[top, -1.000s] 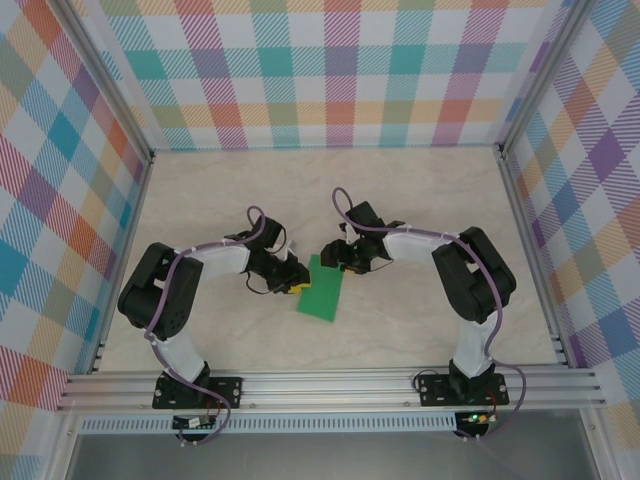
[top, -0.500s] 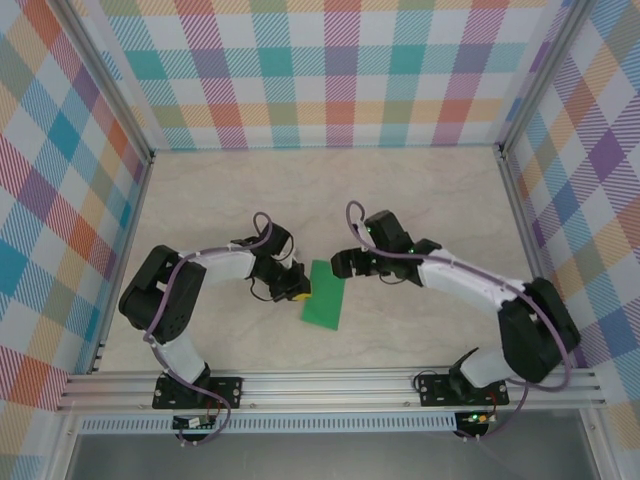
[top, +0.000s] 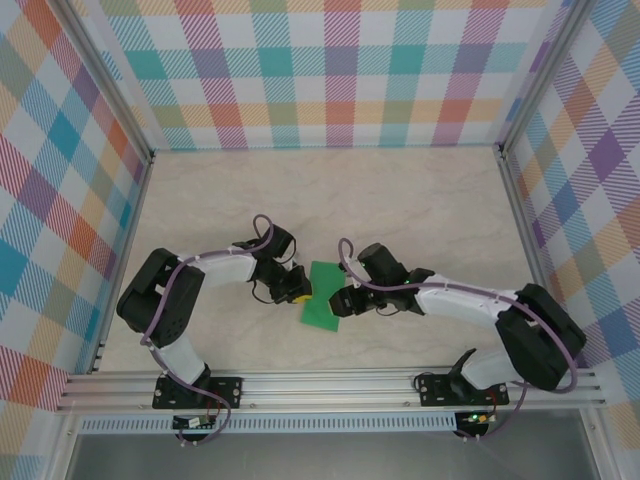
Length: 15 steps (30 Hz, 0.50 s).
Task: Fold a paper plane with a square sheet of paper (fold left side to right side)
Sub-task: Third fold the triangle at the center of the table.
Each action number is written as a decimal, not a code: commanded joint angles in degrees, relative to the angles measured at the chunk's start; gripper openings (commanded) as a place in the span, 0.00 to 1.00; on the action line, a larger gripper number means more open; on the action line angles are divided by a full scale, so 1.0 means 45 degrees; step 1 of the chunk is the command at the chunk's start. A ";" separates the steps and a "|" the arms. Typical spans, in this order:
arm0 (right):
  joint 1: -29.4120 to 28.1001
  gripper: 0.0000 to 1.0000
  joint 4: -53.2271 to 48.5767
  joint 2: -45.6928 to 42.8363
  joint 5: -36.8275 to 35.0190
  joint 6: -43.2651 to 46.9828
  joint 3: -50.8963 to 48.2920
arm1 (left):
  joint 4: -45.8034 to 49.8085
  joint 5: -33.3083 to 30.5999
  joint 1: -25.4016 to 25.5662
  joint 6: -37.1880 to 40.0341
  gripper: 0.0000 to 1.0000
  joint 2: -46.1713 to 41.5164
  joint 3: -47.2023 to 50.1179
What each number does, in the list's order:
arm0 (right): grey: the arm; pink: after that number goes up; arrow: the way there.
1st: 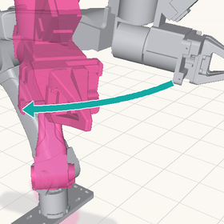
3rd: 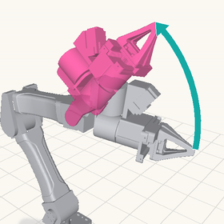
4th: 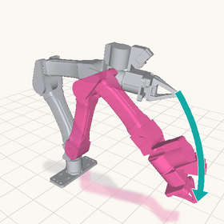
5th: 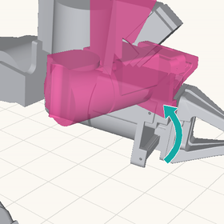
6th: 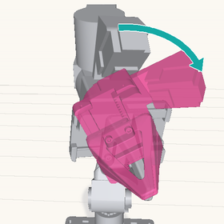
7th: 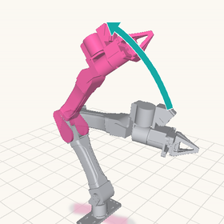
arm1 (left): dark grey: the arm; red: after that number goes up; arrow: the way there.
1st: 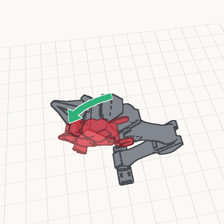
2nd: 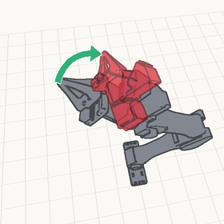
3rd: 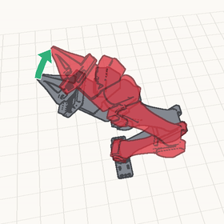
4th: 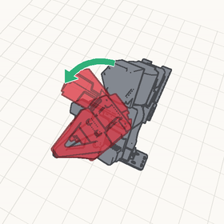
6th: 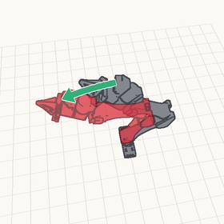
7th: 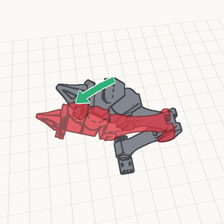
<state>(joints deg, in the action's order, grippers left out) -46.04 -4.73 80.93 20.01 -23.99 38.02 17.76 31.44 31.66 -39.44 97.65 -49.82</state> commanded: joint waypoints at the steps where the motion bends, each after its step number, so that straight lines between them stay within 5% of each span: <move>1: -0.0614 0.40 0.1010 0.0675 0.1362 -0.1171 0.0501 | 0.0021 -0.0126 0.0191 -0.0101 0.10 -0.0322 0.0007; 15: -0.1074 0.27 0.0092 0.2651 0.0843 -0.1563 0.1502 | -0.0047 -0.0131 0.0269 -0.0083 0.09 -0.0161 -0.0040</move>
<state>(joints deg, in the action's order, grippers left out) -50.30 -3.77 91.70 22.61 -30.74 42.98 17.63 31.07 31.97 -39.44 97.62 -49.82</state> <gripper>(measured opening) 0.272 0.093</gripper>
